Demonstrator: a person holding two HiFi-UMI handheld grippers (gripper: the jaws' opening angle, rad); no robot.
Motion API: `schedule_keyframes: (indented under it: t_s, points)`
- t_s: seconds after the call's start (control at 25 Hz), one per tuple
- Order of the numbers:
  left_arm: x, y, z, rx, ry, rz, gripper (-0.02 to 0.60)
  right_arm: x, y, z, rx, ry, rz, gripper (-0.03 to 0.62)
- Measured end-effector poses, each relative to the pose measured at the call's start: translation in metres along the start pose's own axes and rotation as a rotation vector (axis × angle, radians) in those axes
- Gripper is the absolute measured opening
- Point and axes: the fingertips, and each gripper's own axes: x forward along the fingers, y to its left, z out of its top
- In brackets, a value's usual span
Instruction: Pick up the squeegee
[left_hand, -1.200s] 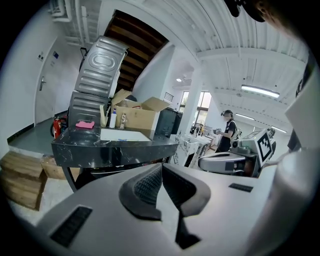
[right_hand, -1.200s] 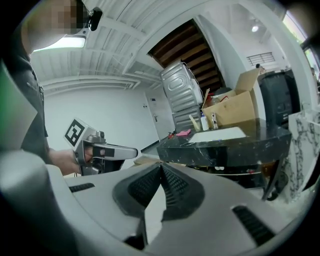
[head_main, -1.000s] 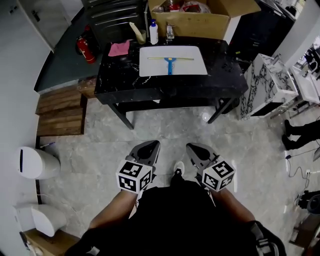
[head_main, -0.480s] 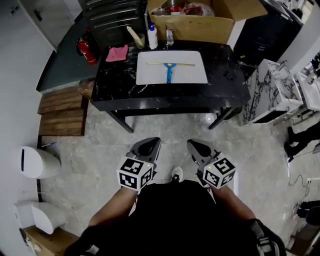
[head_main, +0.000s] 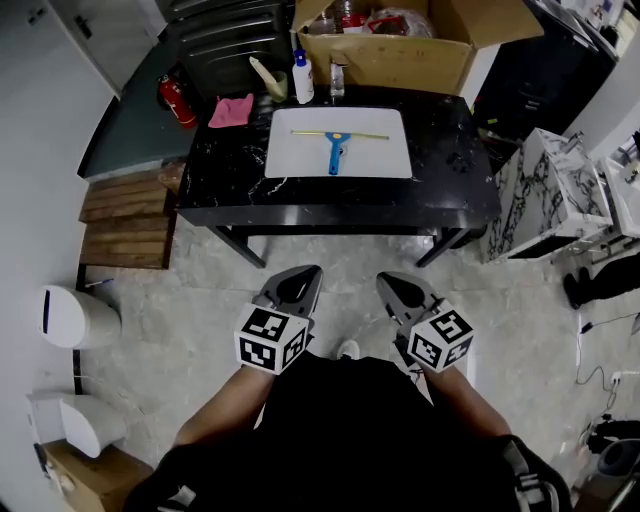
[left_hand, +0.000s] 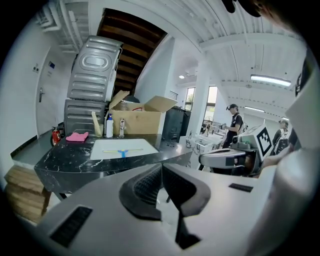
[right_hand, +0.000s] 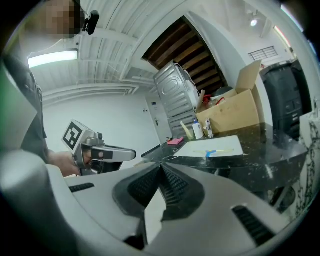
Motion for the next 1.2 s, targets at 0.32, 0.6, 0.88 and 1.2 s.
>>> schedule_keyframes:
  t_s: [0.32,0.6,0.88,1.2]
  points:
    - [0.005,-0.003,-0.001,-0.015,0.027,0.021,0.018,0.002,-0.007,-0.002,0.018,0.004,0.035,0.008]
    - [0.013,0.005,-0.005,-0.030,0.038,0.015,0.018,0.004,-0.013,-0.004,0.032,0.001,0.018,0.009]
    - [0.034,0.012,0.008,-0.026,0.023,-0.018,0.018,0.012,-0.031,0.003,0.046,-0.002,-0.020,0.009]
    - [0.055,0.046,0.012,-0.046,0.028,-0.012,0.018,0.046,-0.049,0.012,0.044,0.010,-0.024,0.009]
